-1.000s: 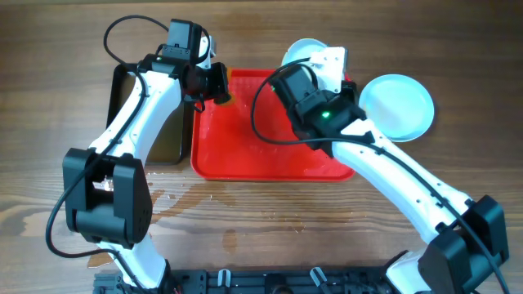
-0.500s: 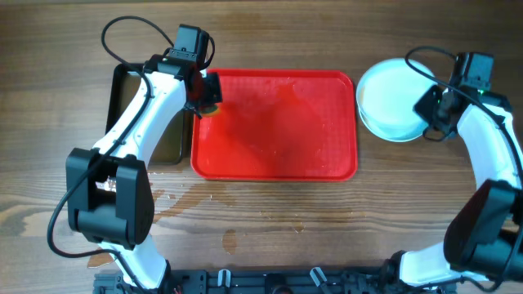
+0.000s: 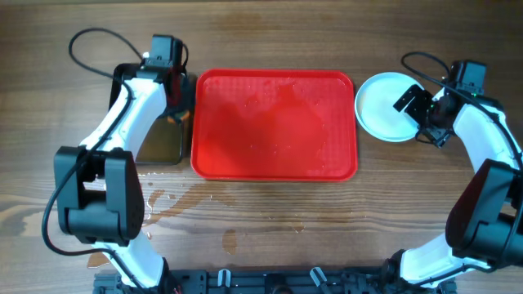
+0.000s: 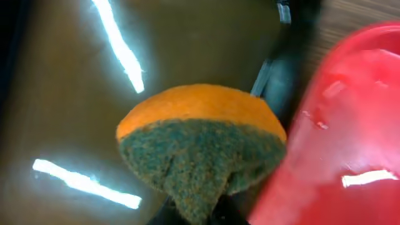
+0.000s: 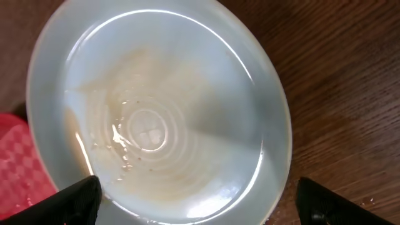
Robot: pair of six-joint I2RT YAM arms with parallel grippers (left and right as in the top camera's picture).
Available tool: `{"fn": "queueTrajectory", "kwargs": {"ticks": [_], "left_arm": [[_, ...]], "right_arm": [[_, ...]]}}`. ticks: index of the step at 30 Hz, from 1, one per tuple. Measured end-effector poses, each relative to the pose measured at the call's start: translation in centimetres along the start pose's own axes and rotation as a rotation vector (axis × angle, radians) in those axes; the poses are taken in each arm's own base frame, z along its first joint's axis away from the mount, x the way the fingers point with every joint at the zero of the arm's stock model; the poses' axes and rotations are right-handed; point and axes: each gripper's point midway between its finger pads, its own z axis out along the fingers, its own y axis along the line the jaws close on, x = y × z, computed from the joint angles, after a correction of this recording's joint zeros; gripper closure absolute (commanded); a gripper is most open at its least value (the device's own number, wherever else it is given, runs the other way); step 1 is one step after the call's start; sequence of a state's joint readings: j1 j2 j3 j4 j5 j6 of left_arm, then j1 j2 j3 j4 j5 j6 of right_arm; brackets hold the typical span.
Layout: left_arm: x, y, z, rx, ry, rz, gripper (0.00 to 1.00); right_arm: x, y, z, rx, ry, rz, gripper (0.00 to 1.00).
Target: Clean dirty plates on tray and stack at the side
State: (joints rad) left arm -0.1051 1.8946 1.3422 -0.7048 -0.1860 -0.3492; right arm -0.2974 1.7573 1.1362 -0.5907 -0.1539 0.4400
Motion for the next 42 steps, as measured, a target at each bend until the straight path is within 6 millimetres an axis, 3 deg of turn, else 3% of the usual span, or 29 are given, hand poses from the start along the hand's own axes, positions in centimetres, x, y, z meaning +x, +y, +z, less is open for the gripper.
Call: {"fn": "queueTrajectory", "kwargs": {"ticks": [3, 5, 6, 8, 12, 14, 16, 19, 20, 21, 24, 26, 30, 33, 36, 39, 42], "left_arm": [[0.4, 2.9, 1.8, -0.035, 0.002, -0.096, 0.86], [0.5, 5.0, 2.5, -0.057, 0.013, -0.171, 0.73], [0.3, 5.6, 2.6, -0.058, 0.011, -0.202, 0.58], [0.1, 5.9, 2.6, -0.053, 0.008, -0.227, 0.0], [0.7, 5.0, 2.5, -0.006, 0.048, -0.235, 0.0], [0.8, 4.4, 1.1, 0.025, 0.062, -0.234, 0.0], [-1.2, 3.4, -3.1, 0.091, -0.034, -0.229, 0.0], [-4.6, 1.3, -12.7, 0.234, -0.27, -0.211, 0.0], [-5.2, 0.9, -14.6, 0.267, -0.319, -0.206, 0.0], [-5.4, 0.7, -15.3, 0.279, -0.338, -0.204, 0.0], [-5.2, 0.4, -14.7, 0.276, -0.318, -0.198, 0.0], [-5.1, 0.5, -14.6, 0.274, -0.315, -0.197, 0.0], [-5.1, 0.5, -14.6, 0.274, -0.314, -0.197, 0.0], [-5.1, 0.5, -14.6, 0.273, -0.313, -0.197, 0.0], [-5.1, 0.5, -14.6, 0.273, -0.313, -0.197, 0.0], [-5.1, 0.4, -14.6, 0.274, -0.312, -0.197, 0.0], [-5.0, 0.4, -14.5, 0.275, -0.31, -0.196, 0.0]], "right_arm": [[-0.9, 1.8, -3.2, -0.077, -0.065, -0.048, 0.0], [-1.6, 3.2, -6.5, -0.14, -0.137, -0.083, 0.0], [-1.7, 3.6, -7.4, -0.156, -0.157, -0.092, 0.0], [-1.6, 4.3, -9.0, -0.181, -0.185, -0.111, 0.0], [-0.4, 6.4, -10.5, -0.234, -0.189, -0.207, 0.0], [0.6, 8.2, -12.0, -0.298, -0.2, -0.28, 0.0], [1.2, 9.2, -14.3, -0.355, -0.228, -0.32, 0.0], [1.8, 10.1, -19.0, -0.43, -0.322, -0.338, 0.0], [2.0, 10.3, -20.4, -0.451, -0.353, -0.336, 0.0], [2.3, 10.4, -22.0, -0.473, -0.385, -0.328, 0.0], [3.5, 10.5, -26.0, -0.541, -0.448, -0.262, 0.0], [4.5, 10.0, -26.9, -0.588, -0.388, -0.054, 0.0], [5.0, 8.5, -25.9, -0.529, -0.334, 0.171, 0.0], [4.5, 8.8, -25.6, -0.489, -0.378, 0.102, 0.0], [3.9, 9.3, -27.5, -0.504, -0.516, -0.048, 0.0], [5.4, 9.5, -28.8, -0.569, -0.686, -0.171, 0.0], [7.3, 9.5, -27.6, -0.647, -0.879, -0.282, 0.0]]}}
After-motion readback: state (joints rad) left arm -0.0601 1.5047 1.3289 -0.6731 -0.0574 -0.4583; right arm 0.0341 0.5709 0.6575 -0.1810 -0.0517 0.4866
